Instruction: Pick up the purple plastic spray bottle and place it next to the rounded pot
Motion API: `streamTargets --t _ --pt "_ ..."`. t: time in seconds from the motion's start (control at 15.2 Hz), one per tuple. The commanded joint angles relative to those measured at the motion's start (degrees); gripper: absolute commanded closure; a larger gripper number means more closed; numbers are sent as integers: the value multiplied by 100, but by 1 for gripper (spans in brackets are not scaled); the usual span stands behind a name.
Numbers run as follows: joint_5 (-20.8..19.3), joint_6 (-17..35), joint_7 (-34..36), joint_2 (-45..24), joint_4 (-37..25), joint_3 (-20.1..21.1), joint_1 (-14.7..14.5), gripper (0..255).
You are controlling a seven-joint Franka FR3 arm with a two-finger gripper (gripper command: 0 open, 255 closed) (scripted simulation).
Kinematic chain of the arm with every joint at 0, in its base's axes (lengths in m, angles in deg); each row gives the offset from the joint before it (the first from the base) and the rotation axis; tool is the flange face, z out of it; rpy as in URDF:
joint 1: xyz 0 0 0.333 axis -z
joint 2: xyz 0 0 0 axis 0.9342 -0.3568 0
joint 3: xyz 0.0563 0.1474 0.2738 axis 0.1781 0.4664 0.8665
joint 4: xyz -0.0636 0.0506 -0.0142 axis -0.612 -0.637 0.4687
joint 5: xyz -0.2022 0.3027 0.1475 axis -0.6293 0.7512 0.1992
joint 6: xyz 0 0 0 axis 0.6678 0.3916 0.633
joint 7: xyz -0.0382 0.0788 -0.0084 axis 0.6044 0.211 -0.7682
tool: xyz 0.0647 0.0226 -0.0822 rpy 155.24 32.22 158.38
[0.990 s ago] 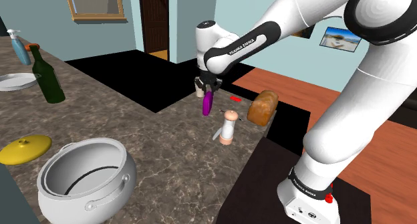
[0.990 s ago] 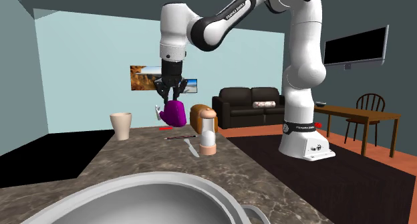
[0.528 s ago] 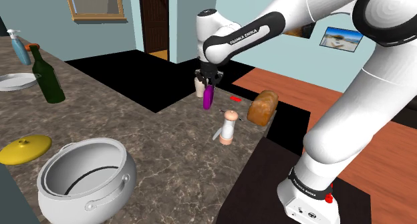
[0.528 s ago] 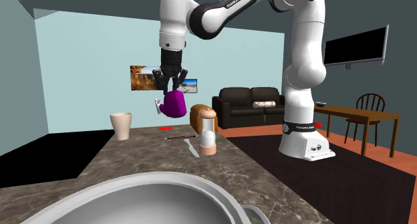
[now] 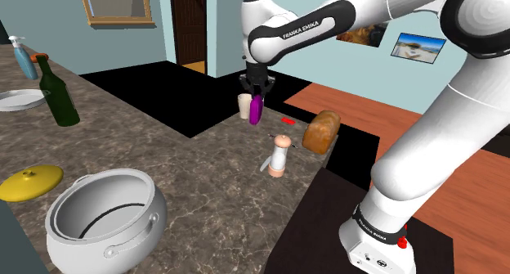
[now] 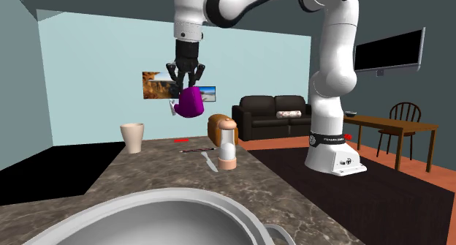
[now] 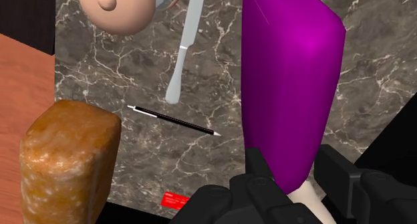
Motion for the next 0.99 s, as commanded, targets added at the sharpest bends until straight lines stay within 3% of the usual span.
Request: streamTargets --t 0.0,0.92 --pt "48 -151 -66 51 -113 -3 -5 255" --pt "244 -1142 -430 232 -988 -21 -20 255"
